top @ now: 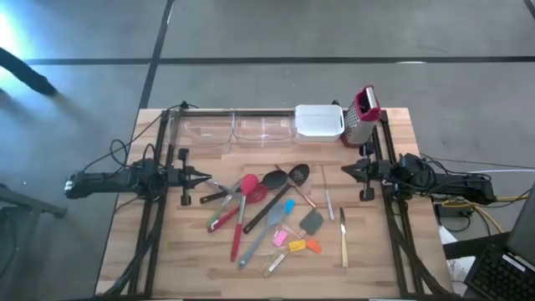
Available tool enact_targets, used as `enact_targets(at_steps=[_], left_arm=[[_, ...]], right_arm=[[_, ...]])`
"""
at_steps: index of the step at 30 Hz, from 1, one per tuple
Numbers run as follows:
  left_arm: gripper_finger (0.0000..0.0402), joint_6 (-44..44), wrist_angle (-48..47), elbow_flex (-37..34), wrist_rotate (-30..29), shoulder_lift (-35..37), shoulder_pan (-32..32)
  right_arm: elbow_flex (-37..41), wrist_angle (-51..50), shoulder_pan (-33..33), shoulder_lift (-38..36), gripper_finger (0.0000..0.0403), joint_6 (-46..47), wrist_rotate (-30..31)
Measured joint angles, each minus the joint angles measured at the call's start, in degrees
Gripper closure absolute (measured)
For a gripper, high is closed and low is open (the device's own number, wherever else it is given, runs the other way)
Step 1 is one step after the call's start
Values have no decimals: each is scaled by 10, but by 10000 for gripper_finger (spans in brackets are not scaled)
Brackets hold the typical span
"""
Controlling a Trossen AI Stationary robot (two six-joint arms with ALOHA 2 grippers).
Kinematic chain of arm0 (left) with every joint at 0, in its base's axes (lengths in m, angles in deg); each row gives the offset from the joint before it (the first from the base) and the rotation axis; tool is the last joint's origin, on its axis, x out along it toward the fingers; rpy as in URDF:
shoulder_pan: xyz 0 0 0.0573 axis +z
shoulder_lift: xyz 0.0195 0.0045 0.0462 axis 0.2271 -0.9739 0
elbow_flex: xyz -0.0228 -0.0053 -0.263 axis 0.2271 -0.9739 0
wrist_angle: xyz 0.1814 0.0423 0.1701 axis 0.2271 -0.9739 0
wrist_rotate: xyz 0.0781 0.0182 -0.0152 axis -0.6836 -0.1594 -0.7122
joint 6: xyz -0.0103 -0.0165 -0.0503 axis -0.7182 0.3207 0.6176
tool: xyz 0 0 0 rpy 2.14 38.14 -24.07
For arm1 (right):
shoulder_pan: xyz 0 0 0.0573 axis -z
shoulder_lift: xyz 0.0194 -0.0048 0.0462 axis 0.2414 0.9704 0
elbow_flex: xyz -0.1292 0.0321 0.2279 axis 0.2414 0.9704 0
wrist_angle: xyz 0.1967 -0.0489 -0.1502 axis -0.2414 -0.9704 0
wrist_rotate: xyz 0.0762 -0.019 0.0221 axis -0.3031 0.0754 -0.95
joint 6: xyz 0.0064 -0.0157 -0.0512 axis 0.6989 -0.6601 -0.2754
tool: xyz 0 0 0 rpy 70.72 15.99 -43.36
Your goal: Pick & Place Kitchen Items
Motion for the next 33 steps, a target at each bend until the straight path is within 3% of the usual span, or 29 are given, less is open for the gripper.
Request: enact_targets(at_steps=[20, 26, 33], left_arm=[[378, 0, 0, 0, 0, 0, 0], [378, 0, 0, 0, 0, 0, 0], [378, 0, 0, 0, 0, 0, 0]], right_arm=[[0, 15, 0, 0, 394, -9, 0], [0, 43, 0, 0, 394, 53, 0], [0, 59, 0, 1, 394, 58, -15]])
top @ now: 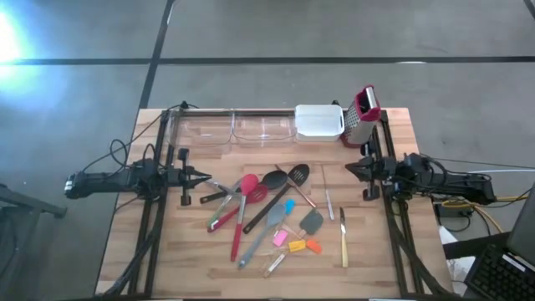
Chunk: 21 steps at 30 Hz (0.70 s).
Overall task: Pick & Place Kitchen Items
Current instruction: Put the blue table knife into the white bin
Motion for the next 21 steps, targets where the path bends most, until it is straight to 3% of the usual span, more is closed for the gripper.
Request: enact_targets(at_steps=[11, 21], left_arm=[[378, 0, 0, 0, 0, 0, 0], [378, 0, 0, 0, 0, 0, 0]], right_arm=[[-24, 8, 0, 60, 394, 33, -24], [-223, -40, 0, 262, 394, -14, 10]])
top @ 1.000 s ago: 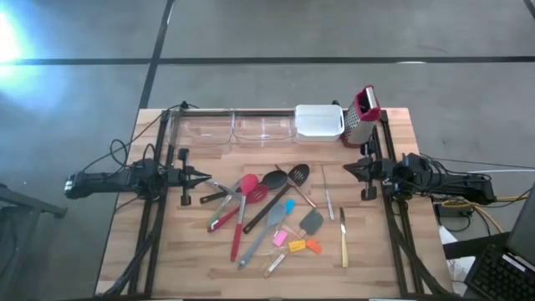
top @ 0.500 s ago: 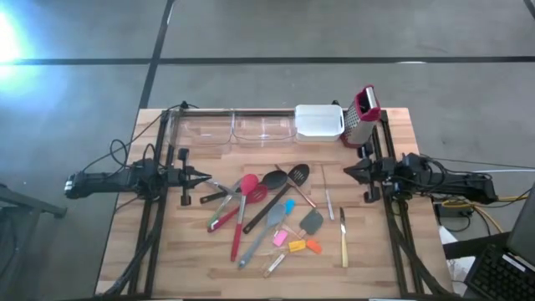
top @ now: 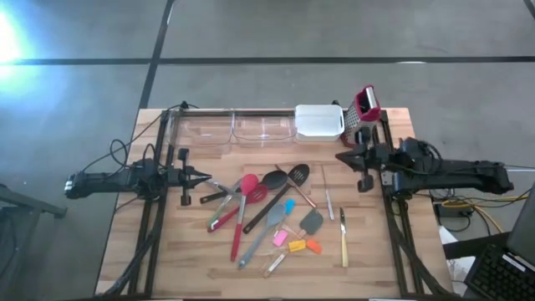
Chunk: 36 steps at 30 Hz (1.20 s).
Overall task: Pick & Place Kitchen Items
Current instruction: Put the blue table knife into the white bin
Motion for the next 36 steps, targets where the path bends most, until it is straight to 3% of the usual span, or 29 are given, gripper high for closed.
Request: enact_targets(at_steps=[13, 17, 28, 33, 36], left_arm=[[378, 0, 0, 0, 0, 0, 0], [378, 0, 0, 0, 0, 0, 0], [378, 0, 0, 0, 0, 0, 0], [378, 0, 0, 0, 0, 0, 0], [378, 0, 0, 0, 0, 0, 0]], right_arm=[[-286, -263, -1, 292, 394, -12, 3], [-350, -340, -13, 349, 394, -7, 80], [-529, -676, -85, 469, 394, 92, 228], [-557, -810, -124, 495, 394, 151, 264], [-548, -901, -139, 493, 394, 235, 268]])
